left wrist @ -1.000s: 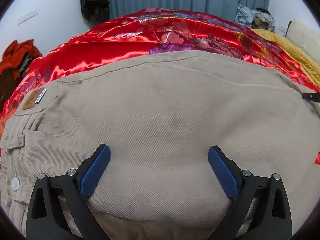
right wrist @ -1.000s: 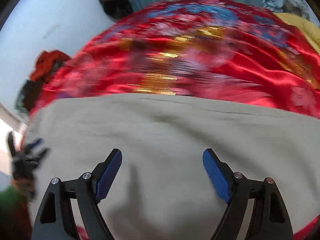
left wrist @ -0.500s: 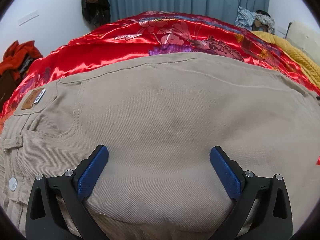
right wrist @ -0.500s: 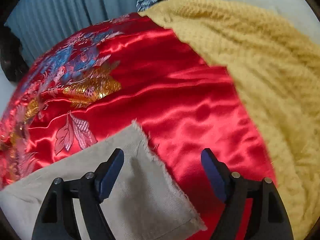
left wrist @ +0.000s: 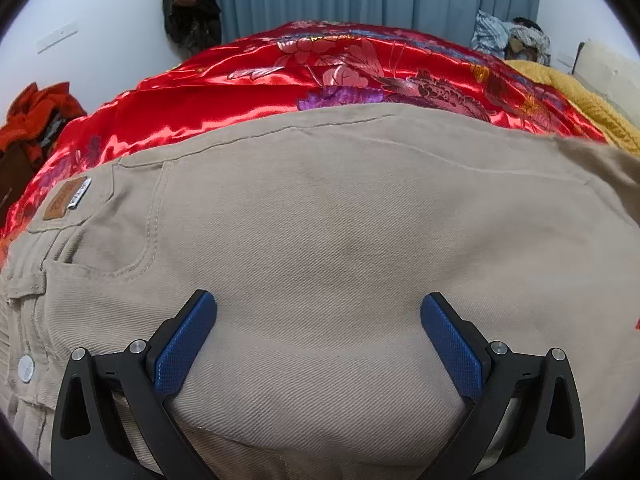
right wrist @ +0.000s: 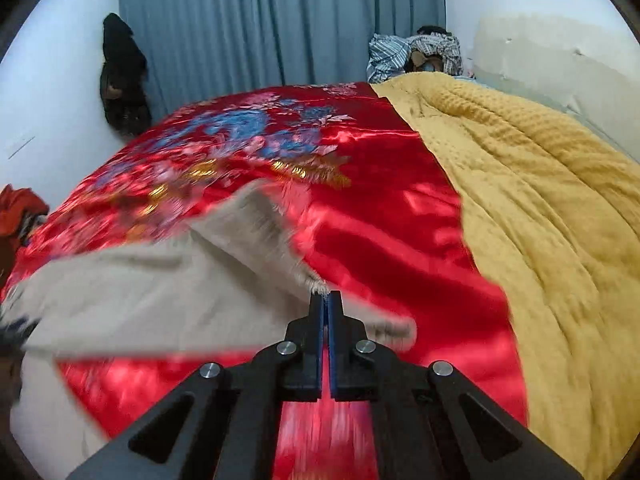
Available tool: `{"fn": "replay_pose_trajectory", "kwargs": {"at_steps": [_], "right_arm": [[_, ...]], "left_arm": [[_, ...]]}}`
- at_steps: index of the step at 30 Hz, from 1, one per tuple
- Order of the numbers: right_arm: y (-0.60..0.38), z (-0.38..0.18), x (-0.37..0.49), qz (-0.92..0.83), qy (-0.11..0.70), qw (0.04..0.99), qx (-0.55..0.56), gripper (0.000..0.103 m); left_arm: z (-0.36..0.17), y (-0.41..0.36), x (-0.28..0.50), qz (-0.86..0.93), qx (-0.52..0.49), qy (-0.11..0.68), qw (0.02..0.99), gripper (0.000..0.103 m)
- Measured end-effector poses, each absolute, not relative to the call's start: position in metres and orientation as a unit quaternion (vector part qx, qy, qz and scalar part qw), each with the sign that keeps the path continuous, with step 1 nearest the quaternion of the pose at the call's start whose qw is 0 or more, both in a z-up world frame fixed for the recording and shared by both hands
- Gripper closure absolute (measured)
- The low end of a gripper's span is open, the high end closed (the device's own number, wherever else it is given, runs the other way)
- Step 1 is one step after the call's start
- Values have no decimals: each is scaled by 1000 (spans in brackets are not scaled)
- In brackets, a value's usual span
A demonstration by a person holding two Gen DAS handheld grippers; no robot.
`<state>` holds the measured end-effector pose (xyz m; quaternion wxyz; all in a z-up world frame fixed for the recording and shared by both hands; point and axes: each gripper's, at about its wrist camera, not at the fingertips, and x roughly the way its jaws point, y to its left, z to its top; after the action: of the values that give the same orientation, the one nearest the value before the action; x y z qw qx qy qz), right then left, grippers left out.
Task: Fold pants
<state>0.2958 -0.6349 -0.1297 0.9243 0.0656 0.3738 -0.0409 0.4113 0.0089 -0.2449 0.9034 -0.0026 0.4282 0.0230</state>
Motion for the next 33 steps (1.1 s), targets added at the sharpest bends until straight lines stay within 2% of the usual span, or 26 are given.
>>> {"fn": "replay_pose_trajectory", "kwargs": {"at_steps": [5, 7, 9, 11, 12, 18, 22, 23, 25, 27, 29, 33], "right_arm": [[-662, -157, 176, -206, 407, 881, 129, 103], [-673, -166, 141, -269, 422, 853, 151, 98], [-670, -167, 121, -288, 420, 844, 168, 81], [-646, -161, 110, -252, 408, 859, 177, 41], [-630, -158, 109, -235, 403, 868, 169, 35], [-518, -159, 117, -95, 398, 900, 148, 34], [-467, -184, 118, -54, 412, 899, 138, 33], [-455, -198, 123, -50, 437, 890, 122, 31], [-448, -226, 133, -55, 489, 865, 100, 28], [-447, -235, 133, -54, 484, 868, 99, 25], [-445, -240, 136, -47, 481, 869, 106, 15], [-434, -243, 136, -57, 475, 874, 84, 10]], "left_arm": [[-246, 5, 414, 31, 10, 437, 899, 1], [-247, 5, 415, 34, 14, 442, 896, 1], [-246, 5, 417, 36, 15, 455, 890, 1], [-241, 4, 418, 43, 23, 473, 880, 1], [-234, 3, 416, 51, 27, 483, 874, 2], [-186, -8, 328, -15, -9, 482, 876, 2], [-207, -18, 253, -38, 26, 500, 865, 1], [-221, -18, 242, -29, 42, 511, 858, 1], [-233, -17, 222, -27, 60, 477, 877, 1], [-236, -23, 219, -22, 81, 467, 880, 1], [-235, -23, 224, -18, 72, 474, 877, 1], [-237, -26, 219, -21, 78, 461, 884, 1]]}}
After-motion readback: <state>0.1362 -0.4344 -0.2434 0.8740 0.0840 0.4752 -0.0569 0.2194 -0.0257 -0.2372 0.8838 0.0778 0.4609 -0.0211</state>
